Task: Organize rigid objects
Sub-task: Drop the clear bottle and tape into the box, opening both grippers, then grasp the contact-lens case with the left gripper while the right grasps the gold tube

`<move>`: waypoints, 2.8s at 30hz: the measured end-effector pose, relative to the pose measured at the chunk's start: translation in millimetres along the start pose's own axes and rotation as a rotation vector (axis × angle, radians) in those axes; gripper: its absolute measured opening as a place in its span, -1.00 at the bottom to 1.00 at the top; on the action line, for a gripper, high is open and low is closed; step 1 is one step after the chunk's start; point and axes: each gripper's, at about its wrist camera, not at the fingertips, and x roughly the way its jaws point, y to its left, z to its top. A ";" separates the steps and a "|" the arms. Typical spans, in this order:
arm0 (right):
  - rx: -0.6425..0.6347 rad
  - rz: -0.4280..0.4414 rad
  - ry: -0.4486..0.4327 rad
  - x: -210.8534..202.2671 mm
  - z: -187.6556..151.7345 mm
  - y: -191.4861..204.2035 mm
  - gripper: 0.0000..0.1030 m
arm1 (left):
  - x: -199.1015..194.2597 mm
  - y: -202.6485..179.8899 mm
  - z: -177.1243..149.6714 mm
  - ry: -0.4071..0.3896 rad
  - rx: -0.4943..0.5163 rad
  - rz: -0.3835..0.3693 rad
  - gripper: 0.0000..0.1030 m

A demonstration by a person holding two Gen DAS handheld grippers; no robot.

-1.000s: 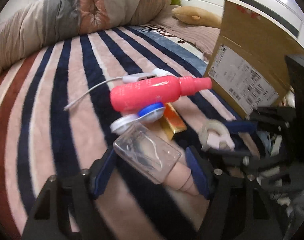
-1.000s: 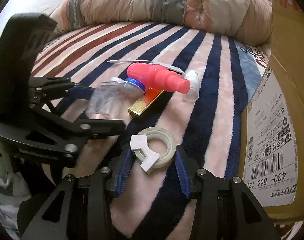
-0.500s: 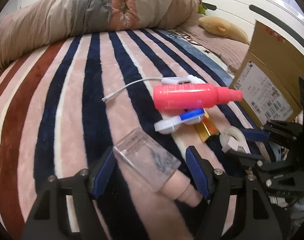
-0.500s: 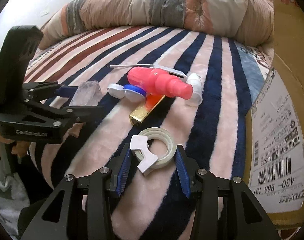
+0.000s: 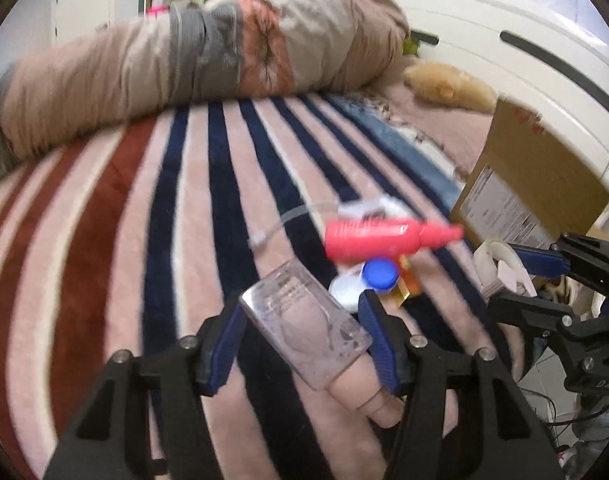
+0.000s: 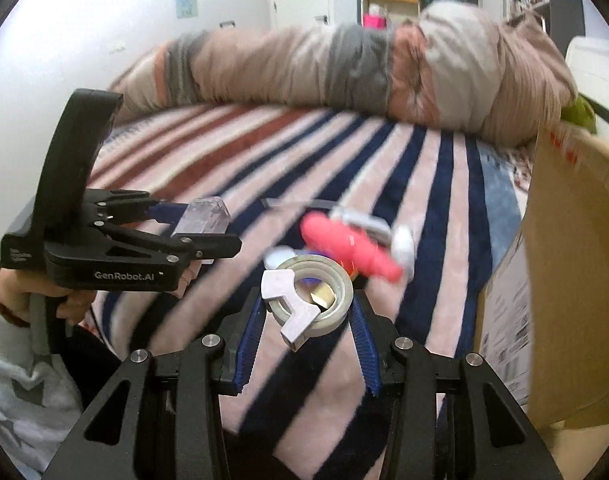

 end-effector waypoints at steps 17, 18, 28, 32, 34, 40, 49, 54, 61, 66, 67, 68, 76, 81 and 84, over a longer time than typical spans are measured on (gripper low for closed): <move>0.072 -0.215 -0.203 -135.7 13.8 -91.6 -0.25 | -76.7 -182.5 129.9 -0.164 0.282 -0.274 0.05; 0.083 -0.231 -0.196 -139.1 10.2 -100.0 -0.25 | -71.2 -196.9 133.8 -0.150 0.296 -0.298 0.05; 0.126 -0.326 0.012 -126.0 -28.5 -155.8 -0.25 | 7.1 -276.4 142.6 0.065 0.391 -0.290 0.05; 0.126 -0.335 0.039 -119.9 -33.7 -162.1 -0.25 | 22.4 -281.8 138.7 0.106 0.413 -0.250 0.05; 0.118 -0.340 0.052 -116.3 -34.4 -164.8 -0.25 | 26.3 -281.2 139.1 0.112 0.417 -0.243 0.05; 0.105 -0.355 0.070 -107.3 -28.5 -167.3 -0.04 | 22.4 -274.2 139.8 0.096 0.420 -0.219 0.07; 0.087 -0.358 0.014 -118.5 -12.9 -147.9 0.09 | -10.4 -238.1 136.7 0.002 0.348 -0.190 0.46; 0.077 -0.300 -0.078 -127.4 9.6 -123.0 0.13 | -40.5 -190.1 126.2 -0.072 0.275 -0.150 0.52; 0.028 -0.166 -0.139 -107.8 50.0 -64.8 0.13 | -68.4 -100.4 101.2 -0.142 0.137 -0.056 0.64; -0.041 -0.068 -0.073 -61.2 68.5 -14.2 0.13 | -63.6 -35.8 76.9 -0.154 0.034 0.003 0.69; -0.056 -0.045 -0.042 -46.2 69.1 -3.1 0.13 | -59.1 -22.2 71.0 -0.148 0.007 0.011 0.69; -0.060 -0.033 -0.018 -35.3 69.4 3.0 0.13 | -54.9 -11.5 65.9 -0.144 -0.014 0.012 0.69; 0.016 0.007 0.169 55.5 39.4 7.3 0.13 | -4.1 41.3 30.5 -0.069 -0.119 0.000 0.69; 0.073 -0.043 0.209 84.6 14.9 -13.1 0.13 | 13.0 48.8 22.4 -0.037 -0.142 -0.032 0.69; 0.102 -0.022 0.229 95.3 7.9 -23.2 0.12 | 19.8 47.7 21.8 -0.024 -0.140 -0.045 0.69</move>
